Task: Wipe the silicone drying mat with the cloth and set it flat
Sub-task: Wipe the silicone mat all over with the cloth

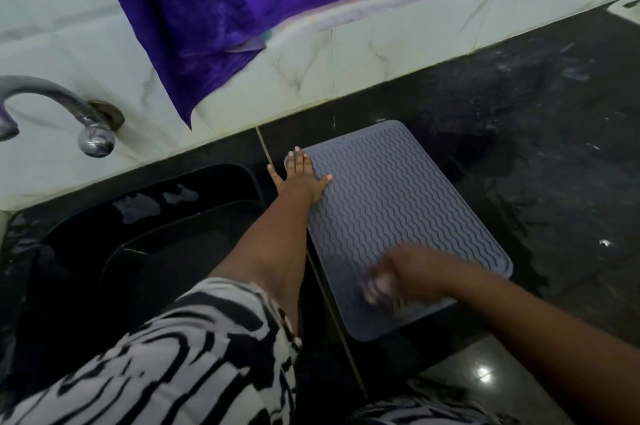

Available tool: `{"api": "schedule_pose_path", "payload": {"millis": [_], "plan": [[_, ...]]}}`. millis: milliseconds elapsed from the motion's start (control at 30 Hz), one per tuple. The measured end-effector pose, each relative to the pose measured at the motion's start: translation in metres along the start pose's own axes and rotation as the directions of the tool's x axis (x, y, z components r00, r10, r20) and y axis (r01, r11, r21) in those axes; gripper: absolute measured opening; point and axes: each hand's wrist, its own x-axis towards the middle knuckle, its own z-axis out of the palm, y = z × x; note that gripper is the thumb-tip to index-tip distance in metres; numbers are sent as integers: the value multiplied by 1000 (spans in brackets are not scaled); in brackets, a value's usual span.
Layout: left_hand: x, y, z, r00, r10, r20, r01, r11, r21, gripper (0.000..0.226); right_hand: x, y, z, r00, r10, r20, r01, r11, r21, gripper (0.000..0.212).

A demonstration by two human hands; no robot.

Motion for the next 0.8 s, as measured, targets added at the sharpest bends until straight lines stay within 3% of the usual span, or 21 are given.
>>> {"api": "schedule_pose_path", "payload": {"millis": [67,133,200,267,333,533,567,633,700,800], "plan": [[-12,5,11,978,56,-198,-80,990,-112,72,38,-9,-14,986,-104,-128,88,988,-124,33],[-24,7,21,952,123,-280,-153,984,-88,64,79,-15,0,954,-196,-226,136,958,-253,42],[-29,3,30,961,169,-217,-175,985,-7,66,102,-12,39,950,-223,-220,116,902,-416,54],[-25,-5,27,983,164,-81,-163,986,13,72,95,-6,73,972,-152,-179,19,811,-585,66],[-20,-6,25,989,145,-4,-144,989,31,74,73,3,93,966,-208,-153,60,757,-650,73],[-25,2,27,993,117,17,-118,992,47,73,-20,26,123,977,-190,97,213,840,-499,60],[-26,3,26,994,108,17,-109,992,68,72,-31,23,113,950,-255,181,312,820,-479,53],[-33,7,27,995,95,-20,-92,988,123,68,-49,20,79,916,-350,195,393,883,-258,34],[-47,15,38,978,101,-180,-79,989,125,60,-43,24,39,944,-331,2,327,930,-169,25],[-77,39,54,880,58,-471,-109,991,-81,47,-6,30,2,948,-220,-229,202,974,-100,30]]}}
